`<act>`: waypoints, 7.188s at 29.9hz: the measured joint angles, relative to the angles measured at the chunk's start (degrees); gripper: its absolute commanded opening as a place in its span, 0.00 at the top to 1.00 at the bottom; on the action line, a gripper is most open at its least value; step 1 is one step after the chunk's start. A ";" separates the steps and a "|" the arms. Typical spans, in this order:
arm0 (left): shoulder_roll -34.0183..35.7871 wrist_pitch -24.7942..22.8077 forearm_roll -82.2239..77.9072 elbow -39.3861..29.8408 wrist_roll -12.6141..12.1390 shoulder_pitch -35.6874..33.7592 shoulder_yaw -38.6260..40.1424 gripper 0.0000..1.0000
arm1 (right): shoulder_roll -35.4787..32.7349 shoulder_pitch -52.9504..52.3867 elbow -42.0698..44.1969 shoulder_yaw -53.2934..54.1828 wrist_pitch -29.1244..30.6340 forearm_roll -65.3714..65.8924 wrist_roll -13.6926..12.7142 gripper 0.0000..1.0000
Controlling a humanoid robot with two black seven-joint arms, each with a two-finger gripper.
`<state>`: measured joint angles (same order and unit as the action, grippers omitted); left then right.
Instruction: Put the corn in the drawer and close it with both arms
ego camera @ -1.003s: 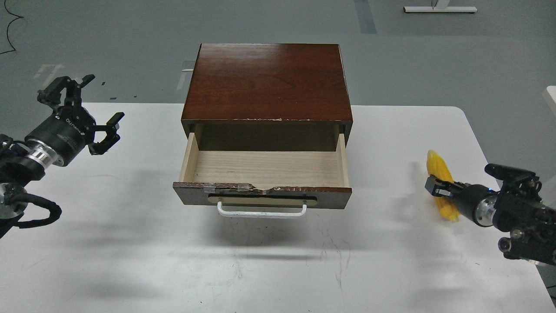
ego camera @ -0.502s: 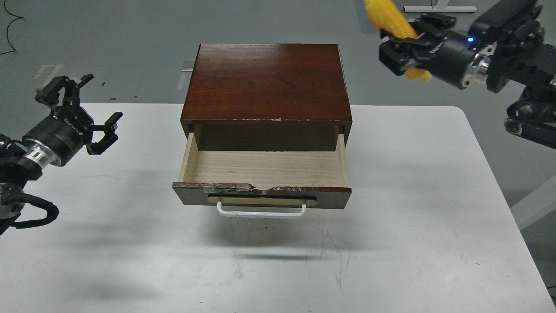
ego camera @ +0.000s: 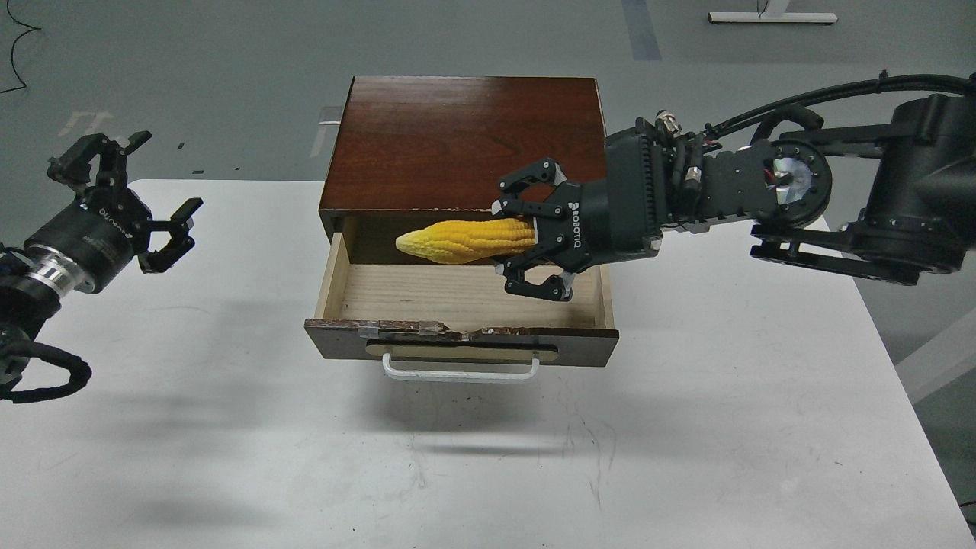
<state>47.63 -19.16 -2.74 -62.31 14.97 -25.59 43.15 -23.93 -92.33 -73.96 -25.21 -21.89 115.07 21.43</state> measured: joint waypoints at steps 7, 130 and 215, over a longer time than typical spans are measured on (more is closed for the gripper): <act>1.39 -0.14 0.00 0.00 0.00 0.10 0.00 0.02 | 3.42 2.55 1.86 0.61 -0.54 -3.89 0.08 0.00; -10.63 -8.84 -76.97 -26.93 3.36 -1.23 -10.89 0.99 | -6.70 49.52 41.88 52.55 47.99 -119.92 -11.32 0.00; -10.39 1.14 -12.90 6.88 -15.86 -0.35 9.70 0.01 | -4.68 46.94 32.26 53.06 42.50 -116.84 -2.11 0.00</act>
<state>37.24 -18.02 -15.64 -55.43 -0.89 -25.93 52.86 -28.61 -45.40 -41.70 27.85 20.61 -1.77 19.32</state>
